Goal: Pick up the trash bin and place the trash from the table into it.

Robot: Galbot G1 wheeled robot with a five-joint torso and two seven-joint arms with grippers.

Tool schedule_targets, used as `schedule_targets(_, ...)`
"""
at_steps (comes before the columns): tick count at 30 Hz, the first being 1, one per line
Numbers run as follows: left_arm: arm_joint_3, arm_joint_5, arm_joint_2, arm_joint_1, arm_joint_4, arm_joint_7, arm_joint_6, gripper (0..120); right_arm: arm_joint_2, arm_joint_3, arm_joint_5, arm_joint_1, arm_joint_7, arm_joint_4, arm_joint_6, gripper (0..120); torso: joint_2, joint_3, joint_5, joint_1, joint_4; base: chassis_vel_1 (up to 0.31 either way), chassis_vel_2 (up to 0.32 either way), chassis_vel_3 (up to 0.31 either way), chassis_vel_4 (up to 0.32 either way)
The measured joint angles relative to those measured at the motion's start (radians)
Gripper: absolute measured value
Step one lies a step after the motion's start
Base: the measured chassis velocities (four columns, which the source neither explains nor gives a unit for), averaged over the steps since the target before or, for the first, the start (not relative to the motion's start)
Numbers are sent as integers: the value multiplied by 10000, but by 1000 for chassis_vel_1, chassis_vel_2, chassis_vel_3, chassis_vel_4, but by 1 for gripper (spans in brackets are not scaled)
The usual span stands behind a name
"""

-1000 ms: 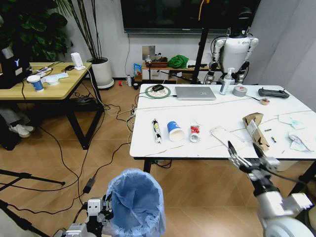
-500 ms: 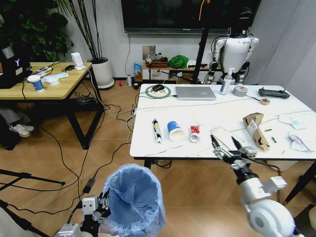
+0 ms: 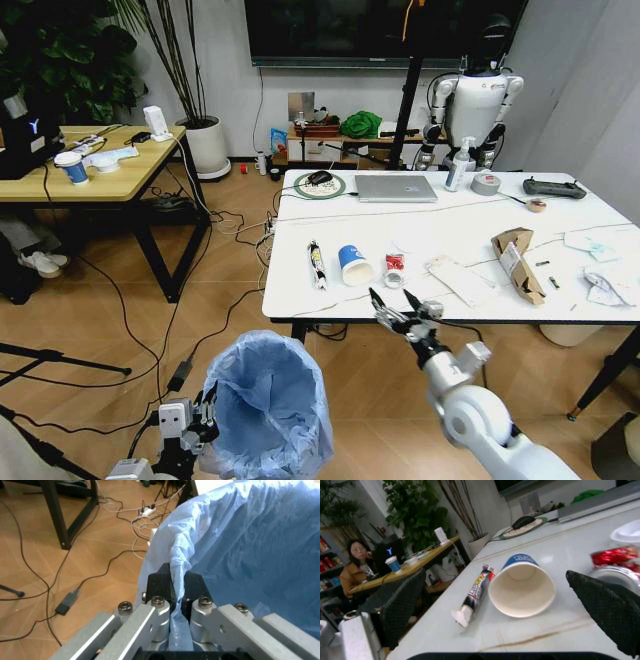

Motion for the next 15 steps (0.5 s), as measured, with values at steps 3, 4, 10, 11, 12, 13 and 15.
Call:
schedule_targets(3, -83, -32, 3, 28, -1, 3, 0, 0, -1, -450, 130, 636, 258, -197, -152, 100, -2, 0, 0, 0, 2, 0, 0, 0, 0)
schedule_targets(4, -95, -43, -15, 16, 1, 4, -1, 0, -45, -665, 221, 833, 393, -239, -243, 100, -2, -1, -1, 0, 1, 0, 0, 0, 0)
schedule_targets(10, -80, -56, -45, -76, 100, -2, 11, 0, -210, -1347, 550, 1270, 828, -310, -496, 100, -2, -2, 0, -3, -2, 0, 0, 0, 0)
schedule_targets(11, -79, -65, -48, -109, 128, -6, 25, 0, -262, -1566, 575, 1426, 919, -373, -554, 100, -3, -3, -1, -4, -2, 0, 0, 0, 0)
schedule_targets(12, -79, -65, -48, -109, 128, -6, 25, 0, -262, -1566, 575, 1426, 919, -373, -554, 100, -3, -3, -1, -4, -2, 0, 0, 0, 0)
schedule_targets(13, -78, -74, -56, -129, 145, -8, 35, 0, -284, -1706, 598, 1541, 972, -444, -610, 100, -3, -3, -1, -3, -2, 0, 0, 0, 0)
schedule_targets(15, -78, -76, -79, -152, 171, -13, 46, 0, -283, -1897, 606, 1731, 1004, -635, -648, 100, -3, -3, 0, -3, -1, 0, 0, 0, 0)
